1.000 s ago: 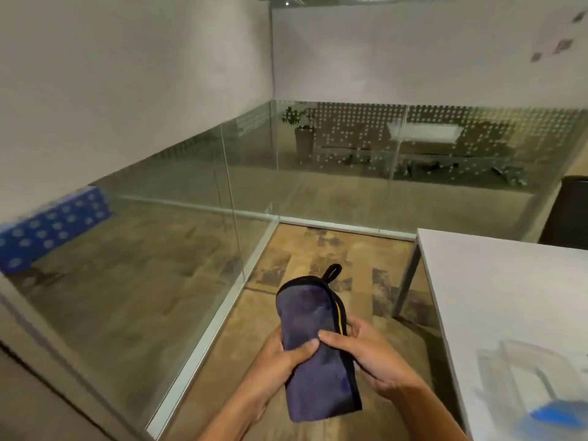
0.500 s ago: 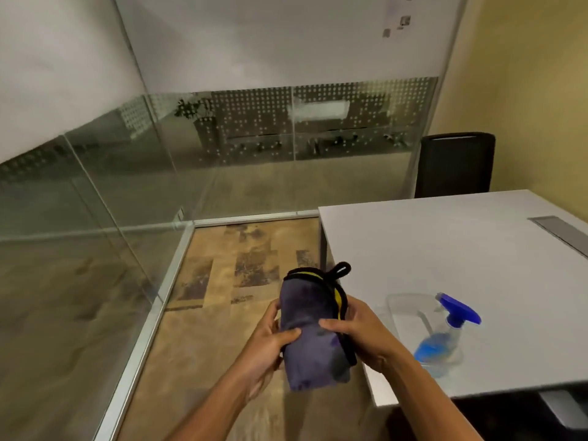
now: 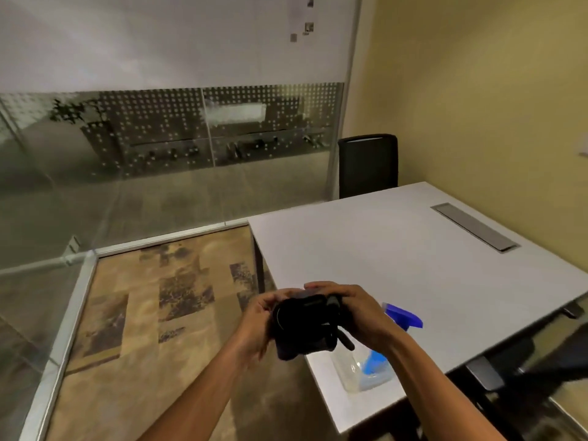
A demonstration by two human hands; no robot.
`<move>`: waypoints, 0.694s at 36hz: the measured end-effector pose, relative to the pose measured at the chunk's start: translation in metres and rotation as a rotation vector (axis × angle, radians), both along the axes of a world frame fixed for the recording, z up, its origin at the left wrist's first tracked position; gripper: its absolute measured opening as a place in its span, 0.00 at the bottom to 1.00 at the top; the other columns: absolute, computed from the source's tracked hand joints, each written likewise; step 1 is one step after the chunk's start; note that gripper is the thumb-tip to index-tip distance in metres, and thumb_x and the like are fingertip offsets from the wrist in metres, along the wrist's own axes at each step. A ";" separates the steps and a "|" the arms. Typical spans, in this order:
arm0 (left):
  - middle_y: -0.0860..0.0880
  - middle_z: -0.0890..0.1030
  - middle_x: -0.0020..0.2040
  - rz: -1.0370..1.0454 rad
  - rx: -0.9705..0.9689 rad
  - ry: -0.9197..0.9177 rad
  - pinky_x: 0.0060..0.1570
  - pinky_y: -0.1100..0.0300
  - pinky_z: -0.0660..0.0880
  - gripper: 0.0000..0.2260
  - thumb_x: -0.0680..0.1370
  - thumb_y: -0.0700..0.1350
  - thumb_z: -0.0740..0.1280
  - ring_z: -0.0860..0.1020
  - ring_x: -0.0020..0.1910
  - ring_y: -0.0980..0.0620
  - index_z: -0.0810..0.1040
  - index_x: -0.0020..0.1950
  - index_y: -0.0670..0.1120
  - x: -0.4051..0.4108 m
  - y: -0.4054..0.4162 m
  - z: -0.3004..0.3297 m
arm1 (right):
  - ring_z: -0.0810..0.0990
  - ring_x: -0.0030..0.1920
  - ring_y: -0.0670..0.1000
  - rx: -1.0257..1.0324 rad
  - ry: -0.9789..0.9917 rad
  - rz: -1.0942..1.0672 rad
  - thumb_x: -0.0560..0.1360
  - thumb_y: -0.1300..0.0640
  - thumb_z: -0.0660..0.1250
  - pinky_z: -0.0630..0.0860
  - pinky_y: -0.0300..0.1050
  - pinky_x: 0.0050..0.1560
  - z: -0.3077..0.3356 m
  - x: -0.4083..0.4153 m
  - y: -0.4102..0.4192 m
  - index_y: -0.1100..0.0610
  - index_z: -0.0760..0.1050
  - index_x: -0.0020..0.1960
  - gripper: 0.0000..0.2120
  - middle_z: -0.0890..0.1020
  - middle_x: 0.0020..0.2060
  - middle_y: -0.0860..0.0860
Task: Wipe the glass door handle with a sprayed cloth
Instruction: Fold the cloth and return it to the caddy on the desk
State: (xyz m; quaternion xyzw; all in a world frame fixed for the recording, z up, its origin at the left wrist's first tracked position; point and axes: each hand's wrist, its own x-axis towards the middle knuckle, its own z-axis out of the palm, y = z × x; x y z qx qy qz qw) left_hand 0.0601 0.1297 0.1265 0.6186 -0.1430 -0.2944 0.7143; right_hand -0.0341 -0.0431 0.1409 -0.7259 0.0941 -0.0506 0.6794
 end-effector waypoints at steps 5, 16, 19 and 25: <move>0.47 0.86 0.55 0.046 -0.019 -0.138 0.51 0.51 0.82 0.23 0.74 0.23 0.57 0.82 0.60 0.39 0.80 0.31 0.45 0.040 -0.030 0.003 | 0.79 0.57 0.59 0.336 0.030 -0.038 0.75 0.42 0.64 0.78 0.51 0.51 0.021 0.021 -0.032 0.59 0.77 0.62 0.24 0.79 0.63 0.57; 0.59 0.79 0.65 0.008 -0.107 -0.384 0.65 0.56 0.75 0.30 0.71 0.19 0.57 0.75 0.68 0.55 0.81 0.31 0.53 0.075 -0.097 0.017 | 0.81 0.57 0.56 -0.138 0.190 -0.033 0.73 0.58 0.74 0.80 0.50 0.61 0.068 0.063 -0.089 0.48 0.71 0.63 0.21 0.78 0.57 0.54; 0.53 0.78 0.68 -0.036 -0.244 -0.073 0.56 0.54 0.80 0.26 0.74 0.22 0.53 0.76 0.68 0.47 0.82 0.48 0.47 0.078 -0.114 0.021 | 0.79 0.60 0.57 -0.174 0.247 -0.064 0.70 0.59 0.77 0.78 0.53 0.63 0.076 0.070 -0.116 0.51 0.63 0.73 0.36 0.74 0.61 0.53; 0.48 0.76 0.68 -0.199 -0.158 0.233 0.55 0.46 0.80 0.20 0.83 0.56 0.61 0.79 0.64 0.38 0.69 0.73 0.53 0.078 -0.144 0.013 | 0.82 0.57 0.57 -0.203 0.260 -0.031 0.70 0.61 0.77 0.81 0.50 0.58 0.063 0.074 -0.163 0.57 0.69 0.69 0.30 0.79 0.59 0.57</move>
